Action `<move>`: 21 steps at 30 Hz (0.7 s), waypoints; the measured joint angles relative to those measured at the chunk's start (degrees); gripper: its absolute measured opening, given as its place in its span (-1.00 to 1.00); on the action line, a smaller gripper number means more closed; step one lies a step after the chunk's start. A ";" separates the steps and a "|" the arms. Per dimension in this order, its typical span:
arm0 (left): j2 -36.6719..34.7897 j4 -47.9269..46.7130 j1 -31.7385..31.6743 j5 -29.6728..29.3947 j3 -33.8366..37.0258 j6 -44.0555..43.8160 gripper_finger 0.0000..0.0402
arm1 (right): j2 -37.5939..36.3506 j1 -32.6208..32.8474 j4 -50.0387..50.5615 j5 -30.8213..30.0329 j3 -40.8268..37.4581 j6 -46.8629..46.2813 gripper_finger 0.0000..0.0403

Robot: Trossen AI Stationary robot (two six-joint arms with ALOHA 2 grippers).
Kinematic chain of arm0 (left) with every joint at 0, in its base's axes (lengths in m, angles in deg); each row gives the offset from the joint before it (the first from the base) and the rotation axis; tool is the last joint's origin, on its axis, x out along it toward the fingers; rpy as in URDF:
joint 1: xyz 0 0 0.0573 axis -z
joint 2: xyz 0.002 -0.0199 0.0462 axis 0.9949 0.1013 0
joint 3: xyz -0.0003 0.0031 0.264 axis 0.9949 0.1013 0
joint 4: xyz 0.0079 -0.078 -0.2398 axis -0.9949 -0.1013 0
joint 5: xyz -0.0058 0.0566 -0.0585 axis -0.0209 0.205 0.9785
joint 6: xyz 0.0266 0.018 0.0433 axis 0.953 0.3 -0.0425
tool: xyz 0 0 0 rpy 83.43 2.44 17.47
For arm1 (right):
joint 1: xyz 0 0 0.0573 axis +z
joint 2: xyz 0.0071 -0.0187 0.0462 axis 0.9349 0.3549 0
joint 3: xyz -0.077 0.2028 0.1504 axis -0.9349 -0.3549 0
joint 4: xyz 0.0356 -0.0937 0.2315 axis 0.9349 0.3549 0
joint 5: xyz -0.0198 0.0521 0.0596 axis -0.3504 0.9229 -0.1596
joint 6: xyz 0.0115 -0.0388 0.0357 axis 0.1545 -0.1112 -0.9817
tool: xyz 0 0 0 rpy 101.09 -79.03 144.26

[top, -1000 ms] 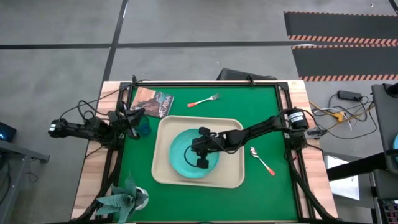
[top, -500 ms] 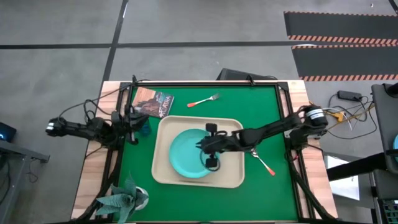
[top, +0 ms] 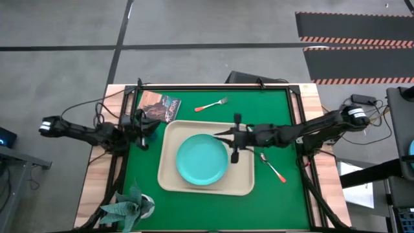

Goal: Pick and place plate/cup/fork/spoon on tray
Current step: Put the blue glass on the white tray to the top left of the blue plate

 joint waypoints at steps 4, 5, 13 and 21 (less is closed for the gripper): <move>4.48 -1.09 -0.02 -1.59 -2.58 -7.98 -1.00 | -2.98 -0.97 -4.39 4.32 -1.01 3.75 -0.83; 5.96 -1.62 -0.02 -1.80 -3.50 -9.19 -1.00 | -3.36 -1.25 -4.66 5.32 -1.08 4.53 -0.83; 17.15 -4.55 -0.02 -3.50 -12.30 -13.57 -1.00 | -5.25 -3.28 -4.78 5.50 -2.80 7.51 -0.83; 23.29 -31.63 -0.02 -6.36 -22.39 -32.35 -1.00 | -10.86 -6.41 -4.64 5.46 -8.44 8.97 -0.83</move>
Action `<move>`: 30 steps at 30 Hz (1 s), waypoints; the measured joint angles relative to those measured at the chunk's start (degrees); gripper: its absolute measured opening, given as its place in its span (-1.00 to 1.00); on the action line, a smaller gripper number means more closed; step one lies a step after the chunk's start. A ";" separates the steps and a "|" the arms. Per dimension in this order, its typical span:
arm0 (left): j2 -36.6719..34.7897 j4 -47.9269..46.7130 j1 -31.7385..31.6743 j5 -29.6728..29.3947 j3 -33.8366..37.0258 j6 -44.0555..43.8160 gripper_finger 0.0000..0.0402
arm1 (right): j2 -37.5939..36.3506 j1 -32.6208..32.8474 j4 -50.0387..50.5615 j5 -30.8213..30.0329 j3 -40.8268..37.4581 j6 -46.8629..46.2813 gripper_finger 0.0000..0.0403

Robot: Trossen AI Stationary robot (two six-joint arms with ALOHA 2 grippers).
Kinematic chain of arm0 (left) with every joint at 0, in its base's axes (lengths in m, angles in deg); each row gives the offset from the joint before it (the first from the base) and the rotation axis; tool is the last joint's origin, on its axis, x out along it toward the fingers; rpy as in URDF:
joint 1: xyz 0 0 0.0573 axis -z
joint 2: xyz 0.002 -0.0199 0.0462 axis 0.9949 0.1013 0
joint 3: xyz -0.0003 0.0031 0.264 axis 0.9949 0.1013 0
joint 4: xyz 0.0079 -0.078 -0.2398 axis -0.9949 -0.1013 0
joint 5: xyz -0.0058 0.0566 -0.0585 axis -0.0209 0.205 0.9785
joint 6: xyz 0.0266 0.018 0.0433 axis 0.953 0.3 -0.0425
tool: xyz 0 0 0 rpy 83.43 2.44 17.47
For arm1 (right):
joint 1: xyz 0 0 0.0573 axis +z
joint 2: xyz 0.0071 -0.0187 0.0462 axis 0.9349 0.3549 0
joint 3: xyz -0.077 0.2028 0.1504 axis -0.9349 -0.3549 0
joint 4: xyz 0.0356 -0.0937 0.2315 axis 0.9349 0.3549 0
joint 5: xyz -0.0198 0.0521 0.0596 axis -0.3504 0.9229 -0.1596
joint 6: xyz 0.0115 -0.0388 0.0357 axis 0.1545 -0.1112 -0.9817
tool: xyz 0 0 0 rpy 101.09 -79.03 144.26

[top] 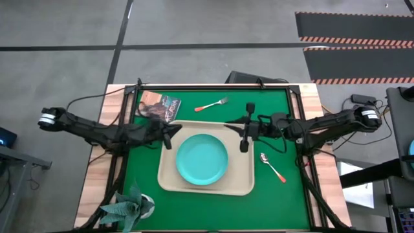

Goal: Pick and place plate/cup/fork/spoon on tray
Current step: Put the blue glass on the white tray to the top left of the blue plate

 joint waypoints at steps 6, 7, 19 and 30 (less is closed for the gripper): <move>3.41 -27.62 0.04 1.53 -12.89 -16.06 -1.00 | -7.27 -0.34 -0.20 0.06 -3.65 -2.25 -0.83; 4.04 -32.71 0.02 3.32 -15.35 -18.38 -1.00 | -8.38 -0.34 -0.17 0.12 -4.19 -2.84 -0.83; 13.98 -84.04 -0.50 16.93 -31.86 -41.25 -1.00 | -13.96 -0.34 -0.17 9.07 -6.17 -4.70 -0.83; 16.27 -83.84 -0.48 19.97 -32.36 -34.20 -1.00 | -13.88 -0.34 -0.14 8.63 -5.82 -7.05 -0.83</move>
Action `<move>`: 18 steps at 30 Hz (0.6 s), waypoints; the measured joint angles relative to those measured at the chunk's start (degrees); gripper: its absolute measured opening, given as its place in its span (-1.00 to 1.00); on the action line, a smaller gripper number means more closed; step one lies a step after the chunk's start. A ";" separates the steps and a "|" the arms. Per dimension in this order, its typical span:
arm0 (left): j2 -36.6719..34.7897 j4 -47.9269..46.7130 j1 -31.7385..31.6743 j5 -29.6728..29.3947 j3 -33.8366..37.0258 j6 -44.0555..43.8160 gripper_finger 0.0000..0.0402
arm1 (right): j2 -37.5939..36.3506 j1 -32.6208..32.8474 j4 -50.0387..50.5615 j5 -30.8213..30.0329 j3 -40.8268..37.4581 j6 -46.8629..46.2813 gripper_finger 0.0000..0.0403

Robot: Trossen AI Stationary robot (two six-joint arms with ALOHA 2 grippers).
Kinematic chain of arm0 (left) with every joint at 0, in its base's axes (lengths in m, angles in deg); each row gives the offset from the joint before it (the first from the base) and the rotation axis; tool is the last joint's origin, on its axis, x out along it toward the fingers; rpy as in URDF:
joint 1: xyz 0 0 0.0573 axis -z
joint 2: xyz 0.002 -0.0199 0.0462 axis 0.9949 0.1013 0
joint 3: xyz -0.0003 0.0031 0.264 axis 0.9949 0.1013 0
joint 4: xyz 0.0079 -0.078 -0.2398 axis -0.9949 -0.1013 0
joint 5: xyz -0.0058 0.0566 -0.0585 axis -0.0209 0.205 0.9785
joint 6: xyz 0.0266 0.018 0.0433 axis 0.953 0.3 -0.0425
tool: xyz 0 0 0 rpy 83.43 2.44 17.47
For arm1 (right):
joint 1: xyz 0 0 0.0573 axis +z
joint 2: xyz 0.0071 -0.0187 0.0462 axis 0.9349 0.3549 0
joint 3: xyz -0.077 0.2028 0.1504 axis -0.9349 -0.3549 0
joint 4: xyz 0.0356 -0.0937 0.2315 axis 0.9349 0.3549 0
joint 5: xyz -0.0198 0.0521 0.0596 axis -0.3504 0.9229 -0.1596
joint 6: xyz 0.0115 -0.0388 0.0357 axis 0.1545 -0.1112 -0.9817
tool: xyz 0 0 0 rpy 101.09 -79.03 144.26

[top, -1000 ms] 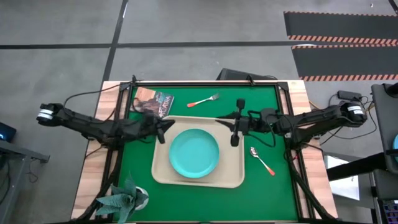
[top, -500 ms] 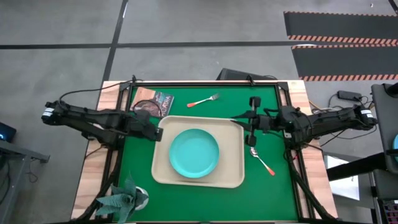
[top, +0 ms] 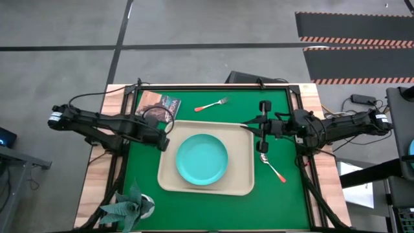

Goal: Pick and place plate/cup/fork/spoon on tray
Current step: Put the blue glass on the white tray to the top left of the blue plate

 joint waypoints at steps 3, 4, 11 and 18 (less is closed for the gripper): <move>-0.51 -0.26 -0.02 2.13 0.10 1.13 -1.00 | 0.17 0.00 0.00 0.00 0.00 -1.60 -0.83; -0.73 -0.42 -0.02 3.14 0.10 1.21 -1.00 | 0.28 0.02 -0.01 0.00 0.00 -1.81 -0.83; -3.24 -0.74 0.00 4.48 0.16 2.66 -0.89 | 0.72 0.02 0.07 0.00 0.02 -2.69 -0.83; -4.36 -0.99 0.00 3.40 1.33 2.85 -0.56 | 0.72 0.02 0.06 0.00 0.02 -2.80 -0.83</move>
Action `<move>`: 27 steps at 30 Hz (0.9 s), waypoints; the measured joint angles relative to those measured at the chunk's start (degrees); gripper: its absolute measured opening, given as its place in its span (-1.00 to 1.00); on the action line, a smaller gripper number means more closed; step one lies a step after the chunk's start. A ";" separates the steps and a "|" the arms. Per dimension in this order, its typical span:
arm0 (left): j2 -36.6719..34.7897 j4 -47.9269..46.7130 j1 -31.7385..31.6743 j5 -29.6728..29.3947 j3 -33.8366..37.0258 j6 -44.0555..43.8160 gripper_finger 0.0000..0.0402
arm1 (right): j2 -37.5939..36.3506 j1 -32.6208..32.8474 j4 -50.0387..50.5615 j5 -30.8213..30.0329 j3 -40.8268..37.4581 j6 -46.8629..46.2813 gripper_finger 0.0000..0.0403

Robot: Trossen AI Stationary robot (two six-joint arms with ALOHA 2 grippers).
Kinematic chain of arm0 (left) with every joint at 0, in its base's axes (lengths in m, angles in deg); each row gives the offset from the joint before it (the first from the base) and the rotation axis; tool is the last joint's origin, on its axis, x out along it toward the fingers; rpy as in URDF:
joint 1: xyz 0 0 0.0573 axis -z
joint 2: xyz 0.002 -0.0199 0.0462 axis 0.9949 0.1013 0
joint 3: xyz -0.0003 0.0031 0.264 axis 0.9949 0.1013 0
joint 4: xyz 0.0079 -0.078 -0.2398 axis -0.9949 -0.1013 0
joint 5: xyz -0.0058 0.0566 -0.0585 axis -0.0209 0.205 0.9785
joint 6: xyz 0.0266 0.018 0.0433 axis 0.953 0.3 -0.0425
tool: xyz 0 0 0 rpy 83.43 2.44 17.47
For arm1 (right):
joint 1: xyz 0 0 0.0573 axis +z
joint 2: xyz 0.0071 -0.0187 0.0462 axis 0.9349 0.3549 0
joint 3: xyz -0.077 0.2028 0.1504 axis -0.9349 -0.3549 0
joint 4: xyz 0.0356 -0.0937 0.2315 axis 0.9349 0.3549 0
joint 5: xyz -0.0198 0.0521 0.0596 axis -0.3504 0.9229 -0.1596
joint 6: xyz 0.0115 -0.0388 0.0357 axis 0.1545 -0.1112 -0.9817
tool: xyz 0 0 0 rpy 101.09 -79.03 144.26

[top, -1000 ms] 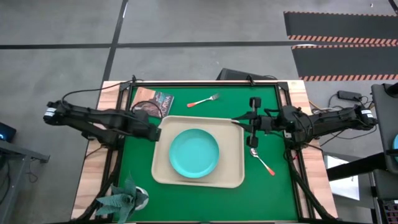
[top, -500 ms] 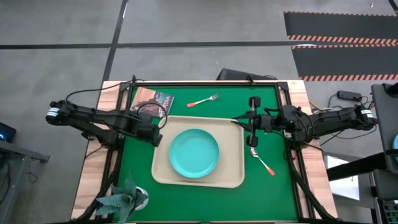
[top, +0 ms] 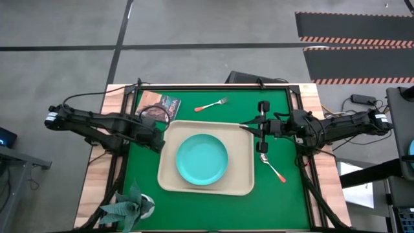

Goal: Pick and place plate/cup/fork/spoon on tray
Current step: Put the blue glass on the white tray to the top left of the blue plate

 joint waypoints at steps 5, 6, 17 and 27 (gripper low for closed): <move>0.12 -1.21 -0.51 -4.48 1.67 0.02 -0.38 | 0.00 0.00 0.00 0.00 0.00 0.13 -0.83; 0.12 -1.21 -0.80 -5.79 2.06 0.05 -0.36 | 0.00 0.00 0.01 -0.01 0.00 0.15 -0.83; 0.34 -1.10 -5.50 -8.85 5.56 7.84 -0.33 | 0.00 0.00 -0.04 -0.04 0.07 1.67 -0.83; 0.34 -0.66 -7.15 -11.40 5.56 12.51 -0.33 | 0.00 0.00 -0.04 -0.09 0.07 2.14 -0.83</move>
